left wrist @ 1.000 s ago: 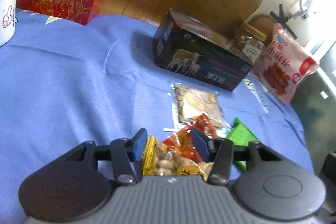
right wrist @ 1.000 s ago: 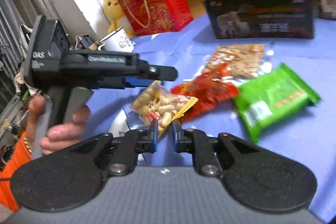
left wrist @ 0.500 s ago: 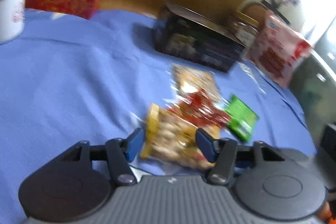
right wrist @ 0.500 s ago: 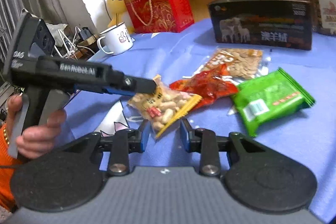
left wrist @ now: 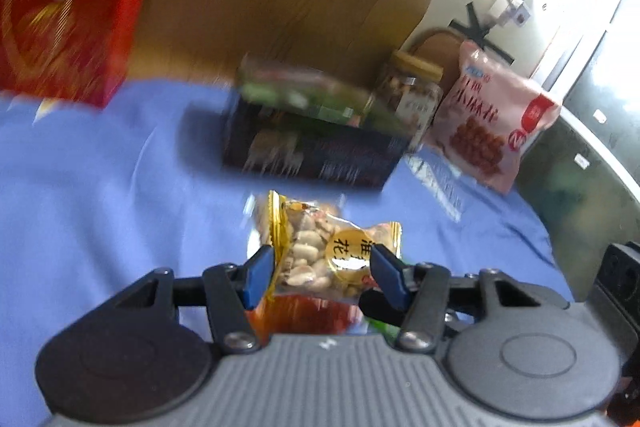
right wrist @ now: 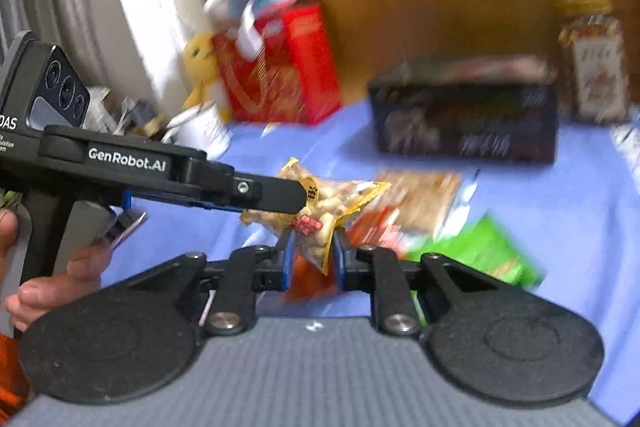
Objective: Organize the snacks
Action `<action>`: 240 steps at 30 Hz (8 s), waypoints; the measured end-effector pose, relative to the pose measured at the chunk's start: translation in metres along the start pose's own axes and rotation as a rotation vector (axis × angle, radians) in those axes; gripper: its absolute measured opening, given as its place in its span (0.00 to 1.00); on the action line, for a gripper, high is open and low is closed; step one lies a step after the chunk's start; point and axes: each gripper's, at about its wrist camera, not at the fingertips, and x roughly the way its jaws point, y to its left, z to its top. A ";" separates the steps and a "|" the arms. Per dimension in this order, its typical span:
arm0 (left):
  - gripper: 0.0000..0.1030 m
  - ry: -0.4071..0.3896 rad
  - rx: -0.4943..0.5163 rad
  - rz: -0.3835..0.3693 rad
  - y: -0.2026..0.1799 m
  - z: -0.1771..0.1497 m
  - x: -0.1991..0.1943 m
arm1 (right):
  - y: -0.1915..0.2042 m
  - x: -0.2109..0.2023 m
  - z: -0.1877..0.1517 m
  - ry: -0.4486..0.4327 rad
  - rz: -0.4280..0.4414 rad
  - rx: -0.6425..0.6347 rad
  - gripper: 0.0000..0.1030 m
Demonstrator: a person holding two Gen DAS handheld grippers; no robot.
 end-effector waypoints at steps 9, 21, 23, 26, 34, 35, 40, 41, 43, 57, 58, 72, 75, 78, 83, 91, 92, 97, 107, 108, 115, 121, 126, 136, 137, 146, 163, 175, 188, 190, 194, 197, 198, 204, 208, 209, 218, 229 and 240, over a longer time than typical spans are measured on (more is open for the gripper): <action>0.51 -0.060 0.006 -0.002 -0.010 0.102 0.076 | -0.071 0.051 0.087 -0.105 -0.140 0.074 0.22; 0.60 -0.108 -0.020 0.091 0.016 0.087 0.077 | -0.101 0.039 0.073 -0.097 -0.174 0.121 0.26; 0.62 -0.085 -0.036 0.072 0.018 0.073 0.064 | -0.107 0.024 0.056 -0.064 -0.147 0.173 0.26; 0.62 -0.064 -0.043 0.049 0.020 0.048 0.048 | -0.113 0.005 0.027 -0.014 -0.119 0.246 0.28; 0.62 0.018 -0.066 -0.015 0.005 -0.022 0.020 | -0.103 -0.032 -0.031 0.087 -0.014 0.386 0.25; 0.62 0.016 -0.074 -0.024 0.006 -0.027 0.012 | -0.097 -0.038 -0.036 0.083 -0.005 0.393 0.26; 0.62 0.031 -0.051 -0.056 -0.007 -0.039 -0.006 | -0.050 -0.060 -0.052 0.082 -0.010 0.190 0.28; 0.62 0.037 -0.042 -0.057 -0.010 -0.039 -0.006 | -0.043 -0.065 -0.052 0.067 -0.044 0.140 0.33; 0.62 0.051 -0.030 -0.058 -0.018 -0.041 -0.001 | -0.035 -0.070 -0.052 0.043 -0.074 0.092 0.42; 0.66 0.139 0.042 -0.021 -0.044 -0.055 0.049 | -0.033 -0.057 -0.063 0.077 -0.129 0.007 0.48; 0.66 0.156 0.039 -0.038 -0.047 -0.056 0.053 | -0.031 -0.056 -0.062 0.078 -0.135 -0.002 0.47; 0.67 0.149 0.102 0.052 -0.078 -0.068 0.051 | -0.028 -0.064 -0.069 0.064 -0.220 -0.078 0.48; 0.67 0.139 0.135 0.144 -0.083 -0.070 0.052 | -0.028 -0.063 -0.071 0.049 -0.222 -0.081 0.48; 0.67 0.129 0.135 0.163 -0.085 -0.072 0.050 | -0.027 -0.063 -0.071 0.044 -0.225 -0.084 0.48; 0.68 0.118 0.135 0.182 -0.087 -0.074 0.049 | -0.025 -0.064 -0.072 0.040 -0.232 -0.086 0.48; 0.68 0.120 0.133 0.179 -0.086 -0.075 0.048 | -0.022 -0.063 -0.073 0.037 -0.246 -0.094 0.48; 0.68 0.120 0.132 0.178 -0.086 -0.076 0.047 | -0.022 -0.063 -0.073 0.037 -0.248 -0.095 0.48; 0.68 0.120 0.126 0.170 -0.084 -0.076 0.047 | -0.022 -0.064 -0.074 0.032 -0.252 -0.086 0.48; 0.70 0.116 0.131 0.162 -0.083 -0.078 0.047 | -0.025 -0.068 -0.075 0.011 -0.251 -0.045 0.52; 0.70 0.115 0.131 0.161 -0.083 -0.078 0.047 | -0.025 -0.068 -0.075 0.009 -0.251 -0.041 0.53; 0.73 0.113 0.137 0.156 -0.083 -0.079 0.048 | -0.026 -0.069 -0.075 0.002 -0.250 -0.033 0.53; 0.75 0.109 0.144 0.151 -0.084 -0.080 0.049 | -0.026 -0.070 -0.076 0.001 -0.249 -0.032 0.53; 0.76 0.107 0.145 0.150 -0.084 -0.080 0.049 | -0.026 -0.070 -0.075 0.002 -0.246 -0.034 0.54; 0.83 0.106 0.165 0.143 -0.087 -0.083 0.051 | -0.026 -0.071 -0.075 -0.002 -0.239 -0.036 0.54; 0.83 0.106 0.165 0.142 -0.086 -0.083 0.051 | -0.026 -0.070 -0.075 -0.002 -0.238 -0.036 0.54; 0.85 0.105 0.167 0.142 -0.087 -0.084 0.052 | -0.026 -0.071 -0.075 -0.003 -0.240 -0.036 0.54; 0.81 0.076 0.103 0.089 -0.073 -0.081 0.041 | -0.025 -0.070 -0.075 -0.001 -0.239 -0.038 0.54; 0.80 0.011 0.142 -0.032 -0.072 -0.081 0.041 | -0.027 -0.068 -0.074 0.013 -0.234 -0.046 0.54; 0.71 -0.006 0.166 -0.051 -0.072 -0.094 0.049 | -0.028 -0.067 -0.075 0.020 -0.241 -0.058 0.54; 0.70 -0.004 0.175 -0.060 -0.074 -0.094 0.050 | -0.027 -0.066 -0.075 0.021 -0.243 -0.063 0.54; 0.61 -0.003 0.163 -0.085 -0.071 -0.093 0.049 | -0.026 -0.065 -0.075 0.026 -0.244 -0.072 0.54; 0.46 0.002 0.163 -0.096 -0.071 -0.094 0.050 | -0.023 -0.064 -0.076 0.031 -0.247 -0.092 0.49; 0.46 0.001 0.168 -0.093 -0.072 -0.095 0.050 | -0.022 -0.064 -0.076 0.032 -0.247 -0.101 0.42; 0.41 0.004 0.153 -0.116 -0.070 -0.095 0.048 | -0.022 -0.064 -0.077 0.027 -0.248 -0.101 0.38; 0.41 0.007 0.149 -0.119 -0.069 -0.095 0.049 | -0.023 -0.065 -0.077 0.026 -0.245 -0.096 0.38; 0.43 0.006 0.151 -0.117 -0.069 -0.094 0.049 | -0.023 -0.065 -0.077 0.026 -0.244 -0.095 0.38; 0.50 0.007 0.160 -0.127 -0.071 -0.095 0.049 | -0.024 -0.065 -0.077 0.027 -0.232 -0.085 0.41; 0.50 0.007 0.141 -0.140 -0.067 -0.095 0.048 | -0.023 -0.065 -0.077 0.028 -0.238 -0.094 0.41; 0.46 0.011 0.139 -0.143 -0.066 -0.096 0.045 | -0.016 -0.060 -0.079 0.049 -0.278 -0.149 0.52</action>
